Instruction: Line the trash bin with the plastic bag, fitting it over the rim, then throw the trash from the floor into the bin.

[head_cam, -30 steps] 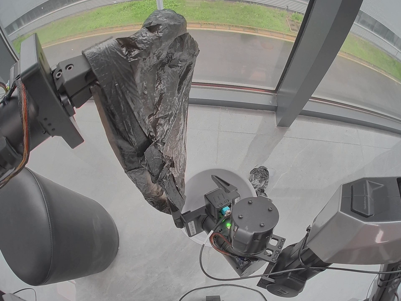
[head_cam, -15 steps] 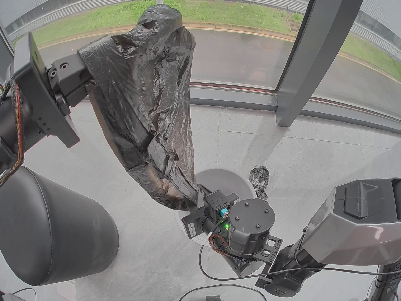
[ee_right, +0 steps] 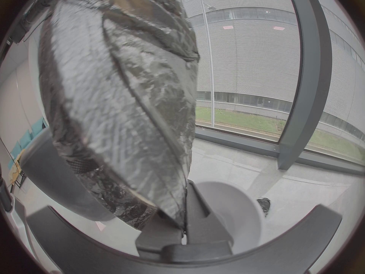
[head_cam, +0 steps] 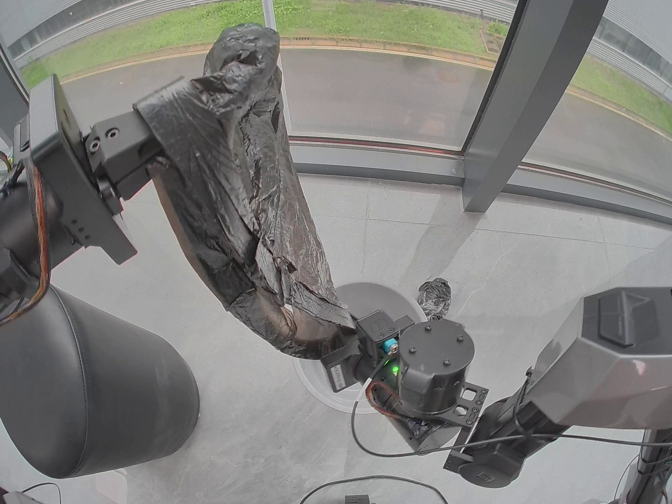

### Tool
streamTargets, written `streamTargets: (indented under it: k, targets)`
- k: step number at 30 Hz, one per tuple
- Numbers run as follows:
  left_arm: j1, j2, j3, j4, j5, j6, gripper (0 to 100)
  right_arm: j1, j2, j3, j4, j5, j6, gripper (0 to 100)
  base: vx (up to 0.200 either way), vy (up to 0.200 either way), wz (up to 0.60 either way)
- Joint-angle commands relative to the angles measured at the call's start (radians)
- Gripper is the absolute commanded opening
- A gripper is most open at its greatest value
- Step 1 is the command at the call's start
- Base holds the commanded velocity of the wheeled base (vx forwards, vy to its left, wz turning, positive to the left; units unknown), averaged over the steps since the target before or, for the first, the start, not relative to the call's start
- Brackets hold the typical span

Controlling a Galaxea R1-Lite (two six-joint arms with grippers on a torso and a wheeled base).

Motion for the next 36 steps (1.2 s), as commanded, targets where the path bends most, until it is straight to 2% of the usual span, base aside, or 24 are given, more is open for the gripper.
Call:
streamTargets:
  k: [1,4,9,10,11,12,16,18,19,21,24,28,30,33,34,35,36]
  targets:
    - [0.004,-0.003,0.073,0.000,0.000,0.054,0,-0.096,-0.152,0.042,0.123,0.016,-0.006,0,0.000,0.000,0.00]
    - [0.009,0.005,0.143,-0.003,0.000,0.132,0,-0.163,-0.248,0.045,0.268,0.062,-0.006,0,0.000,0.000,0.00]
    - [0.007,0.022,0.255,-0.006,0.000,0.315,0,-0.244,-0.461,-0.036,0.746,0.283,-0.006,0,0.000,0.000,0.00]
    - [0.007,0.026,0.264,-0.006,0.000,0.341,0,-0.252,-0.481,-0.069,0.828,0.305,0.000,0,0.000,0.000,0.00]
    - [0.007,0.026,0.264,-0.006,0.000,0.341,0,-0.252,-0.481,-0.069,0.828,0.305,0.000,0,0.000,0.000,0.00]
    - [0.007,0.037,0.280,-0.004,0.000,0.375,0,-0.272,-0.523,-0.164,1.058,0.369,0.009,0,0.000,0.000,0.00]
    - [0.007,0.057,0.289,0.008,0.000,0.376,0,-0.298,-0.541,-0.362,1.439,0.463,0.014,0,0.000,0.000,0.00]
    - [0.009,0.071,0.298,0.016,0.001,0.376,0,-0.309,-0.538,-0.435,1.563,0.492,0.015,0,0.000,0.000,0.00]
    - [0.011,0.083,0.304,0.025,0.001,0.376,0,-0.316,-0.534,-0.507,1.674,0.527,0.021,0,0.000,0.000,0.00]
    - [0.011,0.098,0.323,0.039,0.001,0.376,0,-0.324,-0.530,-0.604,1.801,0.572,0.055,0,0.000,0.000,0.00]
    - [0.007,0.118,0.352,0.043,0.000,0.378,0,-0.327,-0.501,-0.747,1.999,0.595,0.101,0,0.000,0.000,0.00]
    - [-0.019,0.141,0.381,0.049,-0.003,0.373,0,-0.335,-0.463,-0.926,2.270,0.610,0.106,0,0.000,0.000,0.00]
    - [-0.031,0.163,0.387,0.051,-0.015,0.366,0,-0.335,-0.457,-0.972,2.352,0.625,0.101,0,0.000,0.000,0.00]
    - [-0.028,0.187,0.392,0.051,-0.124,0.332,0,-0.330,-0.458,-1.010,2.439,0.636,0.087,0,0.000,0.000,0.00]
    - [-0.026,0.189,0.392,0.051,-0.140,0.324,0,-0.329,-0.458,-1.013,2.447,0.638,0.084,0,0.000,0.000,0.00]
    - [-0.025,0.198,0.389,0.051,-0.187,0.289,0,-0.329,-0.458,-1.021,2.474,0.638,0.081,0,0.000,0.000,0.00]
    - [-0.025,0.198,0.389,0.051,-0.187,0.289,0,-0.329,-0.458,-1.021,2.474,0.638,0.081,0,0.000,0.000,0.00]
